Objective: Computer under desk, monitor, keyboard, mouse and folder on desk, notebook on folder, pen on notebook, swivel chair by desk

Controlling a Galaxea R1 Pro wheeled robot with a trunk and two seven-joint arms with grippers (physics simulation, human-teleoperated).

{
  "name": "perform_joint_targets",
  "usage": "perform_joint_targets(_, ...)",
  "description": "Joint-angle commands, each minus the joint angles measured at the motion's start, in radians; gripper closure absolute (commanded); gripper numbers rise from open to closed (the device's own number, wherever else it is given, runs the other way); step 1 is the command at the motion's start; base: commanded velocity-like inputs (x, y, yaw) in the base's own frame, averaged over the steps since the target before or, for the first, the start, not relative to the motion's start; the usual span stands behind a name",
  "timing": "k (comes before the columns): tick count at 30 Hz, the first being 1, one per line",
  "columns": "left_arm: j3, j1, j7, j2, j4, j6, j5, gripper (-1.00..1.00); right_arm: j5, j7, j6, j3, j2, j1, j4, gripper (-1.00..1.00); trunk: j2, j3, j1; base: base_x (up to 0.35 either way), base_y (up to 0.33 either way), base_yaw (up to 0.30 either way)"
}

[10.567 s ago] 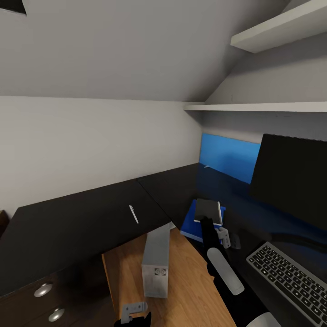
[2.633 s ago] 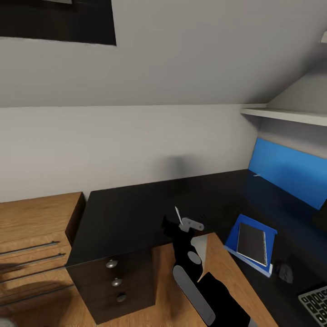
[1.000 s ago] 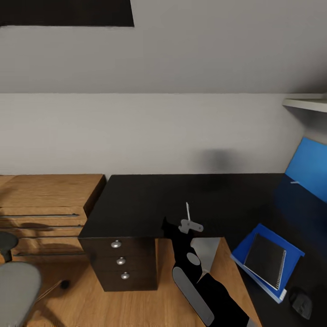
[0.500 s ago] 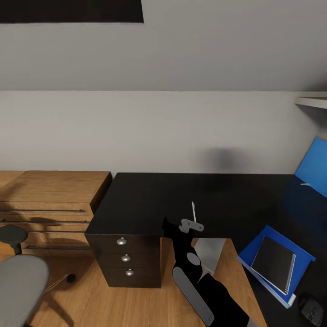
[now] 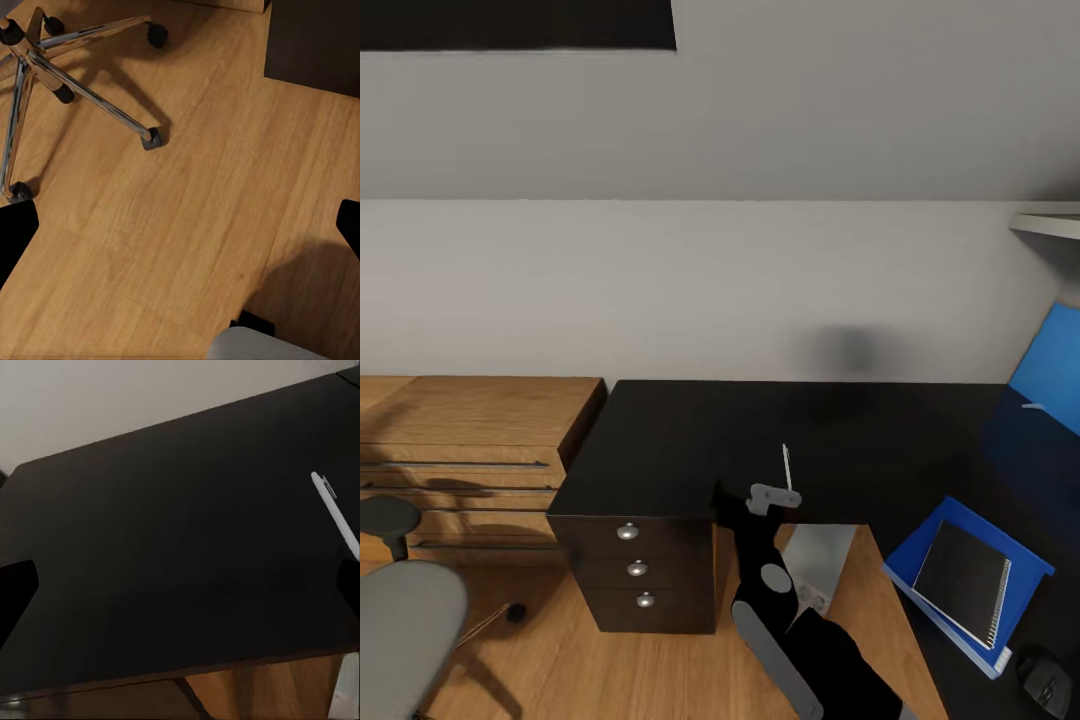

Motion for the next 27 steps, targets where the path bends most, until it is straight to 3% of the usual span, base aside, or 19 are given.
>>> perform_joint_targets(1, -0.009, 0.000, 0.007, 0.000, -0.001, -0.001, 0.003, -1.00, 0.004, -0.006, 0.008, 0.004, 0.001, -0.002, 0.005, -1.00, -0.001, -0.001, 0.000, 0.000, 0.000, 0.000)
perform_joint_targets(7, -0.010, 0.000, 0.007, 0.000, -0.001, -0.002, 0.001, -1.00, 0.018, -0.003, 0.108, -0.005, 0.019, -0.064, 0.109, -1.00, -0.001, -0.001, 0.000, 0.000, 0.000, 0.000)
perform_joint_targets(8, -0.010, 0.000, 0.007, 0.000, -0.001, -0.002, 0.001, -1.00, 0.018, 0.000, 0.162, -0.032, 0.021, -0.135, 0.175, -1.00, -0.001, -0.001, 0.000, 0.000, 0.000, 0.000)
perform_joint_targets(9, -0.010, 0.000, 0.007, 0.000, -0.001, -0.002, 0.001, -1.00, 0.018, 0.003, 0.176, -0.044, 0.022, -0.160, 0.205, -1.00, -0.001, -0.001, 0.000, 0.000, 0.000, 0.000)
perform_joint_targets(10, -0.009, 0.000, 0.008, 0.000, -0.001, -0.003, 0.002, -1.00, 0.018, 0.017, 0.203, -0.080, 0.024, -0.235, 0.325, -1.00, -0.001, -0.001, 0.000, 0.000, 0.000, 0.000)
perform_joint_targets(13, -0.009, 0.000, 0.008, 0.000, -0.001, -0.003, 0.002, -1.00, 0.015, 0.042, 0.216, -0.108, 0.025, -0.318, 0.475, -1.00, -0.001, -0.001, 0.000, 0.000, 0.000, 0.000)
perform_joint_targets(14, -0.009, 0.000, 0.008, 0.000, -0.001, -0.003, 0.002, -1.00, 0.012, 0.072, 0.218, -0.120, 0.026, -0.374, 0.585, -1.00, -0.001, -0.001, 0.000, 0.000, 0.000, 0.000)
perform_joint_targets(16, -0.008, 0.000, 0.008, 0.000, -0.001, -0.003, 0.002, -1.00, 0.006, 0.116, 0.212, -0.129, 0.026, -0.427, 0.693, -1.00, -0.001, -0.001, 0.000, 0.000, 0.000, 0.000)
perform_joint_targets(17, -0.007, 0.000, 0.008, 0.000, -0.001, -0.004, 0.002, -1.00, -0.004, 0.218, 0.180, -0.140, 0.024, -0.504, 0.871, -1.00, -0.001, -0.001, 0.000, 0.034, 0.000, 0.000)
perform_joint_targets(21, -0.007, 0.000, 0.009, 0.001, -0.001, -0.004, 0.002, -1.00, -0.031, 0.292, 0.158, -0.170, 0.020, -0.550, 1.000, -1.00, -0.001, -0.001, 0.000, 0.175, 0.000, 0.000)
perform_joint_targets(27, -0.007, 0.000, 0.009, 0.000, -0.001, -0.003, 0.003, -1.00, -0.056, 0.311, 0.155, -0.191, 0.020, -0.557, 1.029, -1.00, -0.001, -0.001, 0.000, 0.303, 0.000, 0.000)
